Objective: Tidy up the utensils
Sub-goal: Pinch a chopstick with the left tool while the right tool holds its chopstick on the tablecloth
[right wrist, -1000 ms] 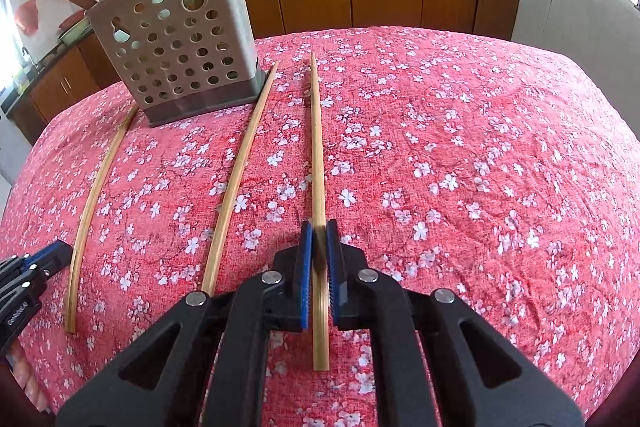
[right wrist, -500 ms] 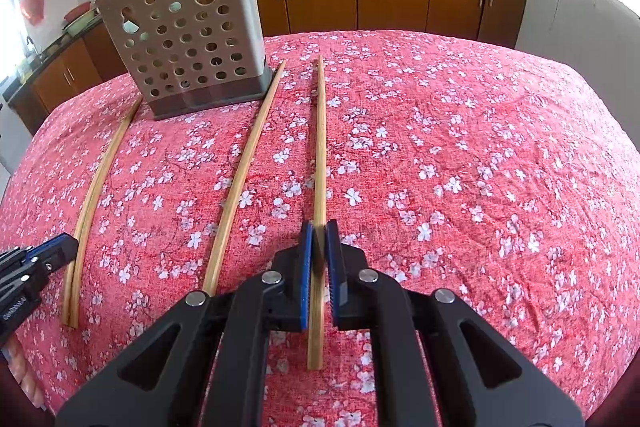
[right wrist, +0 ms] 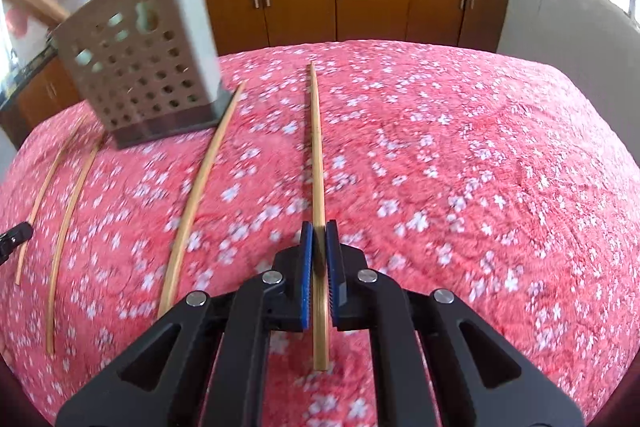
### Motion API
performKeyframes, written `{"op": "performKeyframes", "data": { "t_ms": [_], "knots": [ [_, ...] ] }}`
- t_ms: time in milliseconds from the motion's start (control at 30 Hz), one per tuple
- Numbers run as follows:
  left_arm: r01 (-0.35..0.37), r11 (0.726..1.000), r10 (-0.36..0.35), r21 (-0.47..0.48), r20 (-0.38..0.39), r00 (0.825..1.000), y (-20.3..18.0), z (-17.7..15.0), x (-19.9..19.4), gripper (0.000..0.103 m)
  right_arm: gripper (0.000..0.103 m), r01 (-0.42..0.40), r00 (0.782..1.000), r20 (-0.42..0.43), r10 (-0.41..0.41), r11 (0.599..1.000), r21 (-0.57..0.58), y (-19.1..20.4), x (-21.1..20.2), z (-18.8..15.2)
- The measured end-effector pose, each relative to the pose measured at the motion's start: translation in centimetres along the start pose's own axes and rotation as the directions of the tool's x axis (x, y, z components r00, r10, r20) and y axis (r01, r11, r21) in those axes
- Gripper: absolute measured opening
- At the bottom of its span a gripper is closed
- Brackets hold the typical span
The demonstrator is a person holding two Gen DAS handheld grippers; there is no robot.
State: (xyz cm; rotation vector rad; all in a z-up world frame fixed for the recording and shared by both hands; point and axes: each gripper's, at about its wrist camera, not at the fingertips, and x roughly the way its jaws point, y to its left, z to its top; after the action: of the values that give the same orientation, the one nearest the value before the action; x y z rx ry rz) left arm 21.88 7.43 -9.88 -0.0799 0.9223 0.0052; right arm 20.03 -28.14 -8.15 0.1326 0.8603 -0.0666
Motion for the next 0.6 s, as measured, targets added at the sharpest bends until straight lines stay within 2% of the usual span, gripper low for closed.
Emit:
{"op": "performKeyframes", "data": {
  "t_ms": [100,600],
  "knots": [
    [0.001,1.000,-0.001,0.001,0.028,1.000,0.61,0.01,0.21,0.012,0.008,-0.010,1.000,-0.001,0.010,1.000,0.008,-0.23,0.08,0.04],
    [0.022,0.999,-0.021,-0.031,0.030,0.999,0.91,-0.13,-0.31,0.012,0.008,0.004,1.000,-0.001,-0.004,1.000,-0.005,0.19,0.19,-0.03]
  ]
}}
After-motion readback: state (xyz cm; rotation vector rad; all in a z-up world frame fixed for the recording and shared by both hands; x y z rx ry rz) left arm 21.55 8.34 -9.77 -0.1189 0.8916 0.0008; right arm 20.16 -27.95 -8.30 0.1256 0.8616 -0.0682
